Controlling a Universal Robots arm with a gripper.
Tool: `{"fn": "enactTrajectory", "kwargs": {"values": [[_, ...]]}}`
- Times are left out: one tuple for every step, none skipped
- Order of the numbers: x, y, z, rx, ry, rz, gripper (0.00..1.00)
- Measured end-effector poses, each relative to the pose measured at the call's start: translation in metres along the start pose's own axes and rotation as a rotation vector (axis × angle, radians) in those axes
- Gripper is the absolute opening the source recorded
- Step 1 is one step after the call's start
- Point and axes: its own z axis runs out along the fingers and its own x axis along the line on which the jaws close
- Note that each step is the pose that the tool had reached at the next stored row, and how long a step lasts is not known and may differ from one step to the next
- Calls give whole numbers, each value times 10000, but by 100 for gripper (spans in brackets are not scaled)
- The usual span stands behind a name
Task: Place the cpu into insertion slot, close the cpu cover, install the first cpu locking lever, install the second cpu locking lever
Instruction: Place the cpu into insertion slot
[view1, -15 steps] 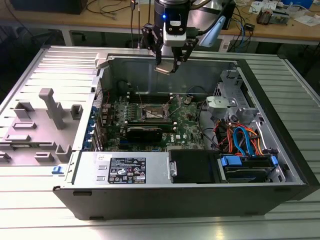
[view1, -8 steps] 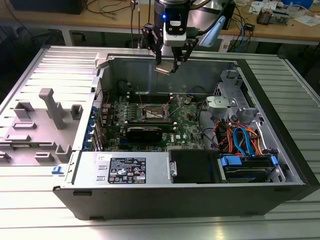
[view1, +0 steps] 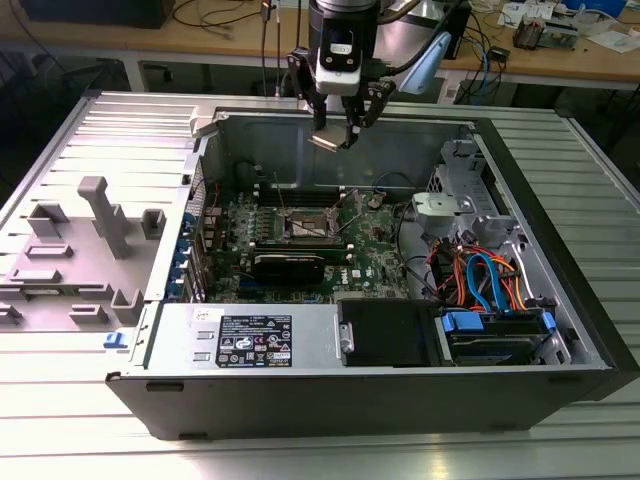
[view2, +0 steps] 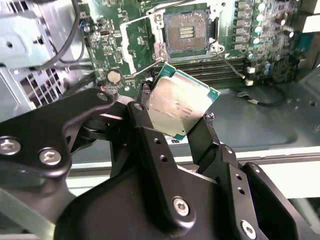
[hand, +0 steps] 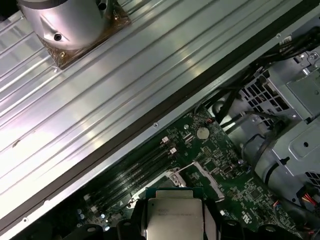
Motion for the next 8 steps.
{"fn": "enactTrajectory", "kwargs": {"values": [[0, 0, 4, -2, -14, 153, 54], [0, -1, 10, -4, -37, 397, 54], [0, -1, 16, -7, -58, 611, 54], [0, -2, 24, -10, -85, 893, 54], [0, -3, 31, -13, -106, 1123, 54], [-1, -3, 35, -14, -121, 1272, 54], [-1, -4, 41, -15, -144, 1488, 54], [-1, -4, 49, -14, -168, 1715, 54]]}}
